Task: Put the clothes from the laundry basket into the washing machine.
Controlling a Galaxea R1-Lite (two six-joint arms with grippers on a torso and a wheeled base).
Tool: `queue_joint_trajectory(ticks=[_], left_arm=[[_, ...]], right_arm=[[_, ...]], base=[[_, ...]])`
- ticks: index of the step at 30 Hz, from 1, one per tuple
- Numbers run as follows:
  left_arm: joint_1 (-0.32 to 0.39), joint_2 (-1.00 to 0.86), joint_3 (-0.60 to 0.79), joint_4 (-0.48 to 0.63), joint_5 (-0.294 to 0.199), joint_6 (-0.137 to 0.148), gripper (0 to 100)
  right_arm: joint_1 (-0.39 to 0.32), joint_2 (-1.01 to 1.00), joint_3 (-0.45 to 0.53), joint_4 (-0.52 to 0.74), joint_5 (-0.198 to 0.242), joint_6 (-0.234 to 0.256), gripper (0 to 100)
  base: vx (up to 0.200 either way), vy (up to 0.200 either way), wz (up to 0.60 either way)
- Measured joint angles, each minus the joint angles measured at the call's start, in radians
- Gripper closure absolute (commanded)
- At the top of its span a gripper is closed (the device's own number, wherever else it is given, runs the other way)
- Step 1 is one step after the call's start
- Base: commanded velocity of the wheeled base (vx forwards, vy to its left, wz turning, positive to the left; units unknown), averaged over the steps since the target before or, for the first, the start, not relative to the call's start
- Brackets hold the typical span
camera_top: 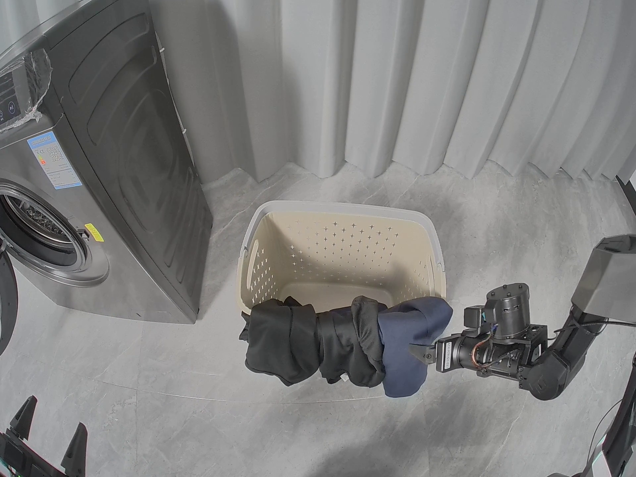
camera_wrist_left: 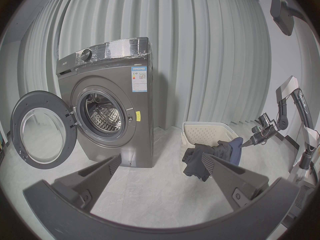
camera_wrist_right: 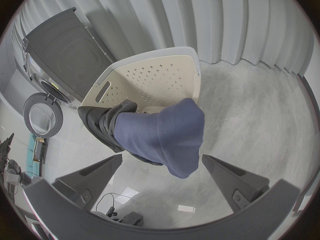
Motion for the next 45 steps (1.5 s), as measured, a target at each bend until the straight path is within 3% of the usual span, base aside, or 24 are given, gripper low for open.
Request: queue_joint_trajectory(ticks=[12,13,30,45], left_arm=[[0.0,0.0,0.0,0.0,0.0,0.0,0],[0.0,0.0,0.0,0.0,0.0,0.0,0],[0.0,0.0,0.0,0.0,0.0,0.0,0],[0.0,0.0,0.0,0.0,0.0,-0.001,0]], right_arm=[[-0.016,0.091,-0.101,-0.012,0.0,0.001,0],[-0.017,0.094,-0.104,-0.026,0.001,0.001,100],[-0.004,0.076,-0.068,-0.091,0.001,0.009,100],[0.033,-0.166,0.071,-0.107,-0.002,0.005,100]], base=[[0.0,0.0,0.0],[0.0,0.0,0.0],[0.0,0.0,0.0],[0.0,0.0,0.0]])
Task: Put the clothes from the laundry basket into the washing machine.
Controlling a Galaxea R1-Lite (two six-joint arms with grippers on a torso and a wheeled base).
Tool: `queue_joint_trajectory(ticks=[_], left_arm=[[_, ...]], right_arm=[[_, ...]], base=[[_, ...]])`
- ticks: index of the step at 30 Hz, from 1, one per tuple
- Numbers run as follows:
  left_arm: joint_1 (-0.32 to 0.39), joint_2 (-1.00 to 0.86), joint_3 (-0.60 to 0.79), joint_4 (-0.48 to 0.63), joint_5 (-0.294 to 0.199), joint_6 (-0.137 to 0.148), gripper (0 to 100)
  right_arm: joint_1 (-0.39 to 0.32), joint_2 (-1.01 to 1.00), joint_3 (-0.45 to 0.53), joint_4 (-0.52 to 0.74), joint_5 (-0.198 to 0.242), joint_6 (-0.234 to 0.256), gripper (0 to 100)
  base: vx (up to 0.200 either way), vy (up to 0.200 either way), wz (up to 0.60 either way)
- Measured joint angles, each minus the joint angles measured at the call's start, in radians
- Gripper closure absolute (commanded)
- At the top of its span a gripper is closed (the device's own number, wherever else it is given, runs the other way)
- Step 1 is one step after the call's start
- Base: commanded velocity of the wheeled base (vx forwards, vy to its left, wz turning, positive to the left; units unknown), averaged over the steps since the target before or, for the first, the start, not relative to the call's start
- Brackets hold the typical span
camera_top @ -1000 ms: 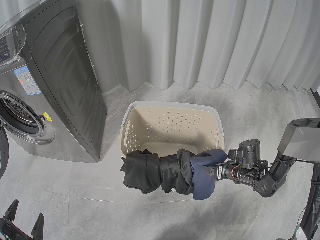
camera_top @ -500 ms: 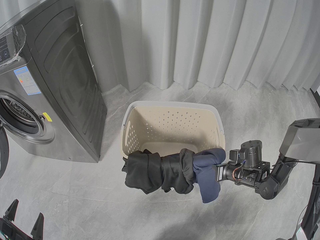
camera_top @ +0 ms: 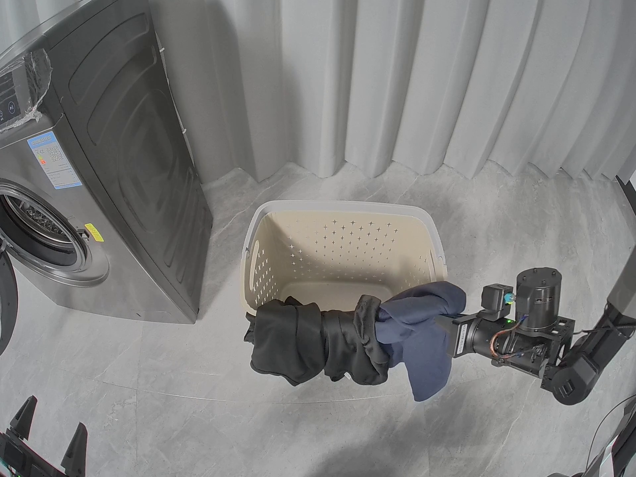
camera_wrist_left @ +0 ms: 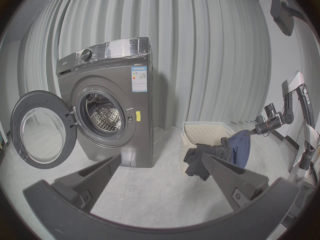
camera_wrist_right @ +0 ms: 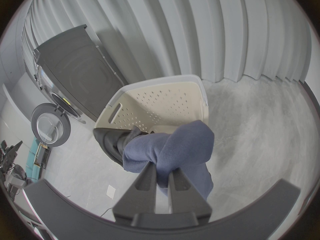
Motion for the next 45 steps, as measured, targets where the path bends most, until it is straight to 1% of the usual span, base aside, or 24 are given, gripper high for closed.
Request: queue_joint_trajectory(ticks=[5,9,17,22,24,26,29,38,45], left_arm=[[0.0,0.0,0.0,0.0,0.0,0.0,0],[0.0,0.0,0.0,0.0,0.0,0.0,0],[-0.001,0.0,0.0,0.0,-0.001,-0.001,0],[-0.001,0.0,0.0,0.0,0.0,-0.003,0],[-0.001,0.0,0.0,0.0,0.0,-0.003,0],[-0.001,0.0,0.0,0.0,-0.001,-0.003,0],[-0.001,0.0,0.0,0.0,0.0,-0.004,0],[-0.001,0.0,0.0,0.0,-0.001,-0.005,0],[0.0,0.0,0.0,0.0,-0.001,-0.005,0]], right_arm=[[0.018,-0.116,0.018,0.01,-0.015,-0.003,100],[0.023,-0.2,0.006,0.009,-0.023,-0.005,100],[0.032,-0.33,-0.015,0.009,-0.024,-0.015,100],[0.052,-0.403,-0.041,0.015,-0.02,-0.029,100],[0.062,-0.432,-0.049,0.015,-0.013,-0.042,100],[0.071,-0.46,-0.053,0.015,0.004,-0.065,100],[0.08,-0.494,-0.056,0.015,0.022,-0.089,100],[0.086,-0.535,-0.061,0.006,0.025,-0.1,100],[0.088,-0.543,-0.064,0.004,0.025,-0.1,100]], base=[[0.0,0.0,0.0],[0.0,0.0,0.0],[0.0,0.0,0.0],[0.0,0.0,0.0],[0.0,0.0,0.0],[0.0,0.0,0.0],[-0.2,0.0,0.0],[-0.2,0.0,0.0],[0.0,0.029,0.0]])
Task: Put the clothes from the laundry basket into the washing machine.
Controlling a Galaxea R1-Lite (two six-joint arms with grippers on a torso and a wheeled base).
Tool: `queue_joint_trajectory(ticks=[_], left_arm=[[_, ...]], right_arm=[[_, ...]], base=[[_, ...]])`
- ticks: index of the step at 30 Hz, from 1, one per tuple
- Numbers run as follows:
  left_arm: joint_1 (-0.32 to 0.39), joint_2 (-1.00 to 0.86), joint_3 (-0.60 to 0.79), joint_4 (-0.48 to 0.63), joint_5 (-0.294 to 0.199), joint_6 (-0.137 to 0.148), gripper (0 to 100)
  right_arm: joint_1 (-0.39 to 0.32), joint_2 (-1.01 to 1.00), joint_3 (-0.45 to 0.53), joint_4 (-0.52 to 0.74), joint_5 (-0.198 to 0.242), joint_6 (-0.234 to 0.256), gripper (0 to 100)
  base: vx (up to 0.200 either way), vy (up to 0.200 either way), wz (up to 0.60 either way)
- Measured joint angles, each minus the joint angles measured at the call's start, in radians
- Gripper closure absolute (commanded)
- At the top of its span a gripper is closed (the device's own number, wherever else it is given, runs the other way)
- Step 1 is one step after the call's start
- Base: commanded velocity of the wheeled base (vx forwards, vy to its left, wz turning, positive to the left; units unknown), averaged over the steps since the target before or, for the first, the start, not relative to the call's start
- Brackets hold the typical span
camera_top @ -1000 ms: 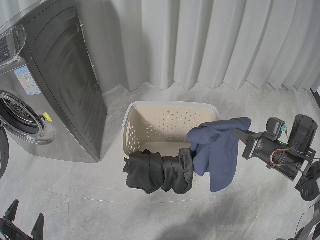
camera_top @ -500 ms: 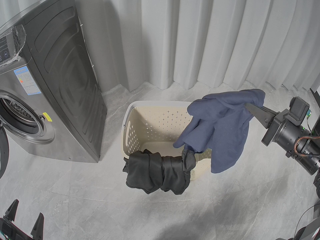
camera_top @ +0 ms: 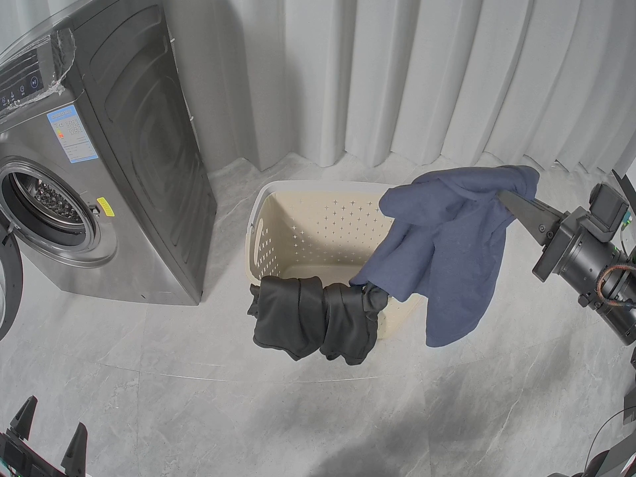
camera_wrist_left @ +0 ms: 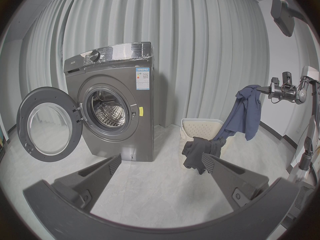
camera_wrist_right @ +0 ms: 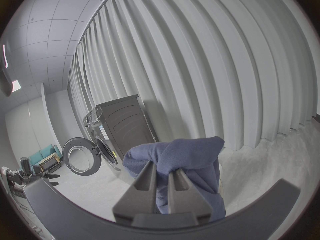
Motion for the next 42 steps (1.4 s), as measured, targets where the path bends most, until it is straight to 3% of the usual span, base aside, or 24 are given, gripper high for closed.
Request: queue_joint_trajectory(ticks=[42], left_arm=[[0.0,0.0,0.0,0.0,0.0,-0.001,0]], right_arm=[[0.018,0.004,0.002,-0.004,0.018,0.01,100]], base=[[0.0,0.2,0.0]])
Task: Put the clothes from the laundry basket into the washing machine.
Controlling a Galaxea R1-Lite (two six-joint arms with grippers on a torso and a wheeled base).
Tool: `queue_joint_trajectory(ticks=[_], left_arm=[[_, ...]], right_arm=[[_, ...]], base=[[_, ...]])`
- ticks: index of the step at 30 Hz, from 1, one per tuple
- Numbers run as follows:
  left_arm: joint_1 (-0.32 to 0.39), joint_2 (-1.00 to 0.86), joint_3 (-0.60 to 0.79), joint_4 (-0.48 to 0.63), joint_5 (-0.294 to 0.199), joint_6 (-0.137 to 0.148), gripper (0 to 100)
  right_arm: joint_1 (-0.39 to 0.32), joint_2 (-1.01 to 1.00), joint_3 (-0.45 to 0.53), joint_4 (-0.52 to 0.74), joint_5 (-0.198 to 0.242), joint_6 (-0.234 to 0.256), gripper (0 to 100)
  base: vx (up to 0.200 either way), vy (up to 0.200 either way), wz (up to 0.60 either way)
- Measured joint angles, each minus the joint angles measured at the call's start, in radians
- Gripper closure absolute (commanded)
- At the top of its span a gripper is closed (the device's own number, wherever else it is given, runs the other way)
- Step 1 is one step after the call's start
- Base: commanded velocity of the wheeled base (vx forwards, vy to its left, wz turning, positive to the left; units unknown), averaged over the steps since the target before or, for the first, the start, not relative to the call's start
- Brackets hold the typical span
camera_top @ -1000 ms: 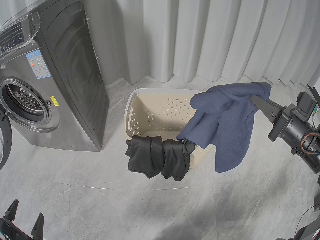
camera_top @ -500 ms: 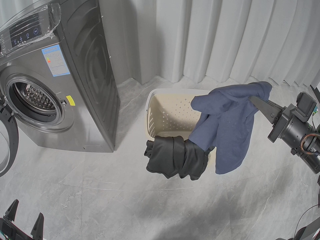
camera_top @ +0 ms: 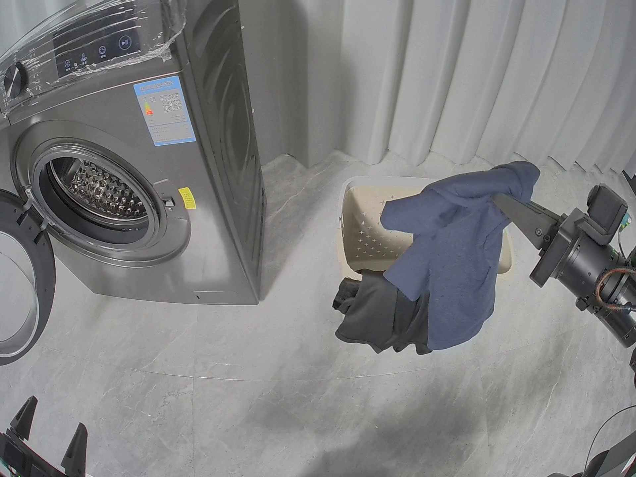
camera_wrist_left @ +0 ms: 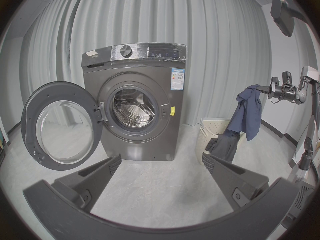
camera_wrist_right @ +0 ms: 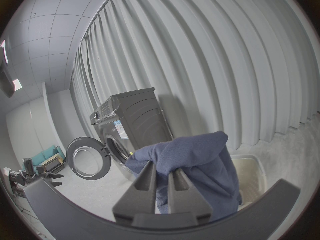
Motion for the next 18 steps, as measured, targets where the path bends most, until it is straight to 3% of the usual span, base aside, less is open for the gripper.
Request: queue_joint_trajectory(ticks=[18], left_arm=[[-0.001,0.0,0.0,0.001,0.0,0.0,0]], right_arm=[[0.008,0.002,0.008,0.002,0.011,0.003,100]], base=[[0.0,0.2,0.0]])
